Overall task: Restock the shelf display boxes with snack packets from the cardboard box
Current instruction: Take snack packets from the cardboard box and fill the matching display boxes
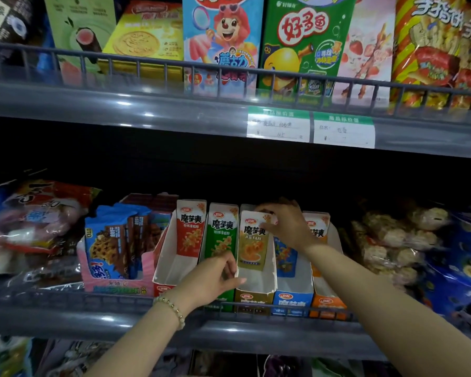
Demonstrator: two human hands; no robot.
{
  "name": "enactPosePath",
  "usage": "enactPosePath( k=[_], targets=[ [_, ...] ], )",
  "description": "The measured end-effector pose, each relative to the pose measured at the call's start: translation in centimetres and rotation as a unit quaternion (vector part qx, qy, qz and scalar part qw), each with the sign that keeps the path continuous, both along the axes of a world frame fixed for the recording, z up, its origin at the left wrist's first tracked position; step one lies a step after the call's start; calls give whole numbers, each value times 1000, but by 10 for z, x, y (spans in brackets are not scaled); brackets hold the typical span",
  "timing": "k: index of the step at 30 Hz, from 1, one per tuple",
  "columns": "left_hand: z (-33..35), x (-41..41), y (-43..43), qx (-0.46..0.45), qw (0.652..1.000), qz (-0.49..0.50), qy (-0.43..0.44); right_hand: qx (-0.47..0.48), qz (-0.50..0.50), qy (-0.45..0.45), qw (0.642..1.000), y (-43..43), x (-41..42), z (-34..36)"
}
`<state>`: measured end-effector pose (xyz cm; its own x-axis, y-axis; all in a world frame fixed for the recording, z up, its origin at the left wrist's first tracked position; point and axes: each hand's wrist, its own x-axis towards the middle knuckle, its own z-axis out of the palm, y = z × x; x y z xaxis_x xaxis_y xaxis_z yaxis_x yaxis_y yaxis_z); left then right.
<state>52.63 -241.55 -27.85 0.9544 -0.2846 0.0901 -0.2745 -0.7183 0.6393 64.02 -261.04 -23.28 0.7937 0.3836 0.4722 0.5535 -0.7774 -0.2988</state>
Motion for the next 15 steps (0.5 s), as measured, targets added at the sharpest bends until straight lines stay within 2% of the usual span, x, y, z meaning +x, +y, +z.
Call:
enactPosePath(
  k=[4, 9, 12, 15],
  targets=[
    [0, 0, 0, -4, 1000, -1, -6, -38, -27, -29, 999, 2, 6, -2],
    [-1, -5, -2, 3, 1000, 22, -10, -21, -34, -55, 998, -2, -3, -12],
    [-1, -19, -5, 18, 999, 36, -5, 7, -31, -28, 999, -9, -28, -18],
    [-3, -41, -5, 33, 997, 51, -53, 27, 6, 0, 1000, -15, -68, -25]
  ],
)
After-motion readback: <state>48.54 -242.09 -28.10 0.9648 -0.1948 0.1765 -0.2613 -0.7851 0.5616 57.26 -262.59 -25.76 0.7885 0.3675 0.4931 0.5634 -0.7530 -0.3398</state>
